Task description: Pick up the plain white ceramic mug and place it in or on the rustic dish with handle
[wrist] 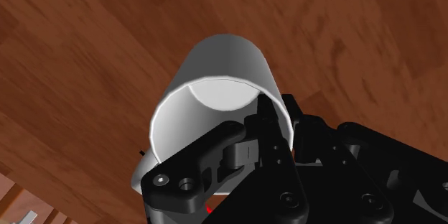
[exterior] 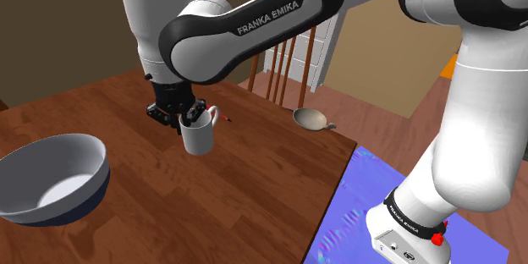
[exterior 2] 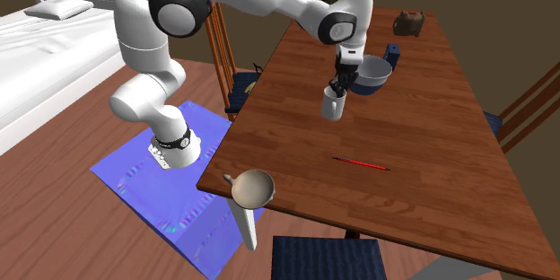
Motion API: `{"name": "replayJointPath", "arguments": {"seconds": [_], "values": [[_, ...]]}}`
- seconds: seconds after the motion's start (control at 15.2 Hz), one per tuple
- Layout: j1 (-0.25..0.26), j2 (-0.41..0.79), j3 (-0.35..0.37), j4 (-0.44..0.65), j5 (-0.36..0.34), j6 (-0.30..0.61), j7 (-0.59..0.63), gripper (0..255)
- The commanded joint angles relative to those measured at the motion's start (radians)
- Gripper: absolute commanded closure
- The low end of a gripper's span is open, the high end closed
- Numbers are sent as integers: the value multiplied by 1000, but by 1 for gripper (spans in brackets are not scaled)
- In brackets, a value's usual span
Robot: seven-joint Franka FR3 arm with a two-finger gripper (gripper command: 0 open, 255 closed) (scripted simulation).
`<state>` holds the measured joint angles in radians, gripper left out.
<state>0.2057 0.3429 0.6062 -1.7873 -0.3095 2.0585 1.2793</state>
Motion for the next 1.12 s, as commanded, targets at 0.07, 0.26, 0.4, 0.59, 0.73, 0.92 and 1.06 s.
{"name": "replayJointPath", "arguments": {"seconds": [0.07, 0.26, 0.4, 0.59, 0.73, 0.92, 1.06], "values": [[-5, -18, 6, 17, 15, -32, -12, 255], [-7, -33, 10, 40, 27, -66, -22, 255], [-8, -41, 13, 57, 34, -89, -28, 255], [-9, -52, 17, 84, 44, -124, -37, 255], [-9, -58, 19, 104, 49, -148, -42, 255], [-35, -103, 21, 78, 77, -156, -71, 255], [-81, -181, 18, -8, 124, -128, -125, 255]]}}
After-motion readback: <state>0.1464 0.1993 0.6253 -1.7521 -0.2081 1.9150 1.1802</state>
